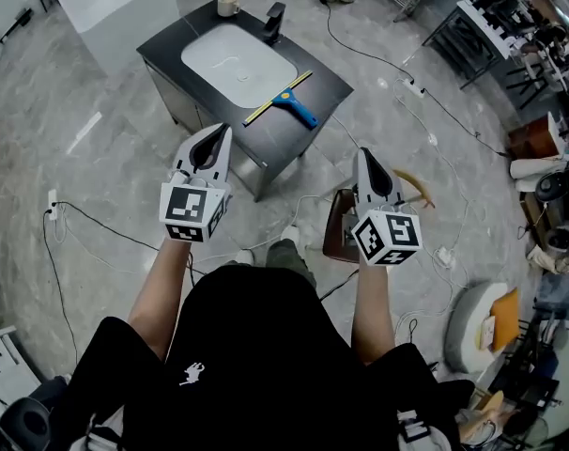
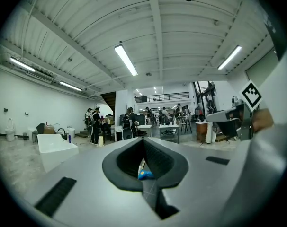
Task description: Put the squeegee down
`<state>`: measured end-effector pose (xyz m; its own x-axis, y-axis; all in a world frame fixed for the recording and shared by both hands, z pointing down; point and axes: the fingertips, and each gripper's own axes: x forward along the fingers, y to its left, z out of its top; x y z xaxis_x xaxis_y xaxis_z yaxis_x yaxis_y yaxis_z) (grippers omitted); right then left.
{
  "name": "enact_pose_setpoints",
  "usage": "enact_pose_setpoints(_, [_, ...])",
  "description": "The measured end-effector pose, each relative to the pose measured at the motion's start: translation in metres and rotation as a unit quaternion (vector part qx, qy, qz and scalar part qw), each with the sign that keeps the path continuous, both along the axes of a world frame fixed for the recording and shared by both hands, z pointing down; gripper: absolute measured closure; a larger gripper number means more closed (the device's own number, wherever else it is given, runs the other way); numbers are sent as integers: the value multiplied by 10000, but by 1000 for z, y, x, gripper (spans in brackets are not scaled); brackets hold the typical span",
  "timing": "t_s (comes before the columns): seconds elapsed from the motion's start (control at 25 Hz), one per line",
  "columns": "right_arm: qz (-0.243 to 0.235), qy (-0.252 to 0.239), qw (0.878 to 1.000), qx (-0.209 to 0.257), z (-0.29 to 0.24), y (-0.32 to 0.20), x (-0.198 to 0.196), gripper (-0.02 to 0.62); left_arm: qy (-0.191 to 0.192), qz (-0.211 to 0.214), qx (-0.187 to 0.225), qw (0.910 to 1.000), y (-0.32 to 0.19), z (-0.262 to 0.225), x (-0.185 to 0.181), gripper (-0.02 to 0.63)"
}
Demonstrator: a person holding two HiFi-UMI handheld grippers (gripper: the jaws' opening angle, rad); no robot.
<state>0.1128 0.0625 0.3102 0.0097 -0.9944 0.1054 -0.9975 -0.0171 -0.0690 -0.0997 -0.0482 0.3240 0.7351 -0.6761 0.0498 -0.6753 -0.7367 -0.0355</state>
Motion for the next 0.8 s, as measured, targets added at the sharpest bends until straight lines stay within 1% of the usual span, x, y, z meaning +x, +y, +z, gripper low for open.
enact_pose_setpoints(0.32, [1,-10,10000,-11,1,5,-6,594,16,118,55,9999,6,-3,5,603])
enact_pose_setpoints(0.8, [-80,65,9999,-76,8,-3,-15,594,-14,78,-29,10000,1,6,-4,603])
